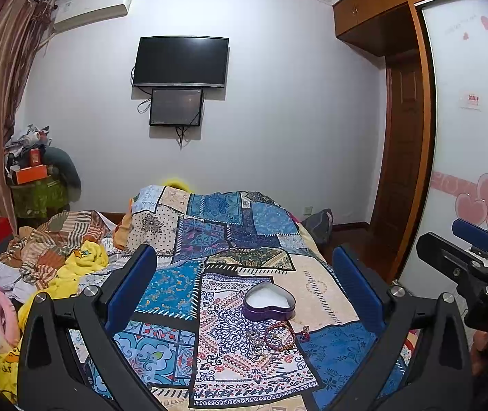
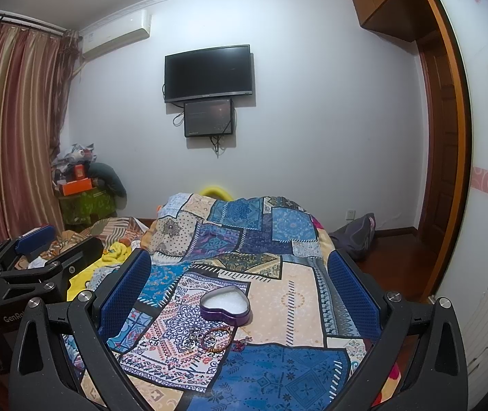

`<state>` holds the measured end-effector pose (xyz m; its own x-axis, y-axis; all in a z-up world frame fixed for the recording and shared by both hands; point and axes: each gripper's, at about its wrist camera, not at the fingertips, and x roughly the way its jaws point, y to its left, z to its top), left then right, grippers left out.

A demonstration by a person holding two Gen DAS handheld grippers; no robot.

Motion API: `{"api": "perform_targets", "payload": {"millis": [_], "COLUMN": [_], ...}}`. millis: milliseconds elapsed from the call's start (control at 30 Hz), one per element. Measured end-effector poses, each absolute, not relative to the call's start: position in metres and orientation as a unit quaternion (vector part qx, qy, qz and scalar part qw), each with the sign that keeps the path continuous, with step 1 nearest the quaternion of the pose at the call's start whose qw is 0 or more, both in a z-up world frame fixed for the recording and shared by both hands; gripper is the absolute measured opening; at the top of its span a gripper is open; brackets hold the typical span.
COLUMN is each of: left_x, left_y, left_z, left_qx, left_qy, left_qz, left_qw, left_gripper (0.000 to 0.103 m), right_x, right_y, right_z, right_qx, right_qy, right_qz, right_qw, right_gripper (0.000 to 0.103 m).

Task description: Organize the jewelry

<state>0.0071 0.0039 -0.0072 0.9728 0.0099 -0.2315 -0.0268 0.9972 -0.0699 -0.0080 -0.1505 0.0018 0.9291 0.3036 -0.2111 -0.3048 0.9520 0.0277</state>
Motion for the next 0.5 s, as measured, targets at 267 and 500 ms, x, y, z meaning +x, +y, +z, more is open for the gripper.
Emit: {"api": "perform_targets", "payload": {"millis": [267, 500], "left_x": [0.0079, 0.0085], "left_y": [0.004, 0.0034], "left_z": [-0.0086, -0.0078], "left_qx": [-0.034, -0.033], "left_qy": [0.122, 0.123], "left_qz": [0.007, 0.006], "left_qw": [0.992, 0.992], "left_gripper": [0.103, 0.103], "right_x": [-0.0058, -0.0025], "right_y": [-0.1508, -0.1527], "right_z": [0.0015, -0.0008], "right_qx": [0.001, 0.004], "right_qy": [0.11, 0.114], "right_qz": [0.153, 0.153], "right_qw": [0.982, 0.982], "right_gripper": [0.102, 0.102]}}
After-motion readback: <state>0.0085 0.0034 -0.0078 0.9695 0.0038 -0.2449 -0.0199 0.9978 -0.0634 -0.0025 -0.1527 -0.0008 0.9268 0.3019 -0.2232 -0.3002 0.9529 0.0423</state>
